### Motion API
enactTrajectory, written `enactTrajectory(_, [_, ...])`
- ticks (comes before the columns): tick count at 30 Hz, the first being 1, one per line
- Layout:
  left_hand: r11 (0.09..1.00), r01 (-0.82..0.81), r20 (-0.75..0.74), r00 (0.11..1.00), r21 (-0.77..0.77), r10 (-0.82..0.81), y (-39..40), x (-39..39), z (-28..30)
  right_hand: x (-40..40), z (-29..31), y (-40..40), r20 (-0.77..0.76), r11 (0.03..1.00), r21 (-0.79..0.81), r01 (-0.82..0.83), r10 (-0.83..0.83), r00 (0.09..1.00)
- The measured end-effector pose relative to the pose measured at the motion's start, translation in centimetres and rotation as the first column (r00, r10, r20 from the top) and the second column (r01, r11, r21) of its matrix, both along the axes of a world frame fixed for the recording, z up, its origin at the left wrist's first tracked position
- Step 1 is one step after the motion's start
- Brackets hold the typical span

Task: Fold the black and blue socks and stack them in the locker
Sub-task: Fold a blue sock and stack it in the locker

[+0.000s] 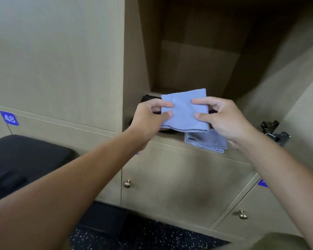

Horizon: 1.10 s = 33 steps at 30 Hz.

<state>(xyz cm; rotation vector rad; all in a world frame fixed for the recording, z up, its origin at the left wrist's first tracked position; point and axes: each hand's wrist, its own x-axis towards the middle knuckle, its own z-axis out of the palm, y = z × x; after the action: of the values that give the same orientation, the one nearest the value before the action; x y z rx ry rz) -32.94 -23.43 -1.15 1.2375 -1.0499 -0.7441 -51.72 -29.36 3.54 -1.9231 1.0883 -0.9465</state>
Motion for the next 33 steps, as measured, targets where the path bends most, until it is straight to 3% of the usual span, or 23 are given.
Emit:
enactTrajectory(6, [0.996, 0.087, -0.066, 0.994, 0.013, -0.086, -2.5, -2.1, -0.4, -2.2, -0.4, -1.7, -0.014, 0.988, -0.053, 0.144, -0.145, 0.989])
enactTrajectory(20, [0.987, 0.061, 0.07, 0.995, 0.149, -0.072, -7.4, -5.5, -3.2, -6.0, -4.8, -6.6, -0.216, 0.96, 0.005, 0.279, -0.272, 0.938])
enactTrajectory(33, [0.988, -0.082, 0.46, 0.888, 0.128, 0.014, -8.2, -6.3, -4.0, -6.5, -6.6, -8.6, -0.384, 0.961, 0.007, 0.277, -0.253, 0.888])
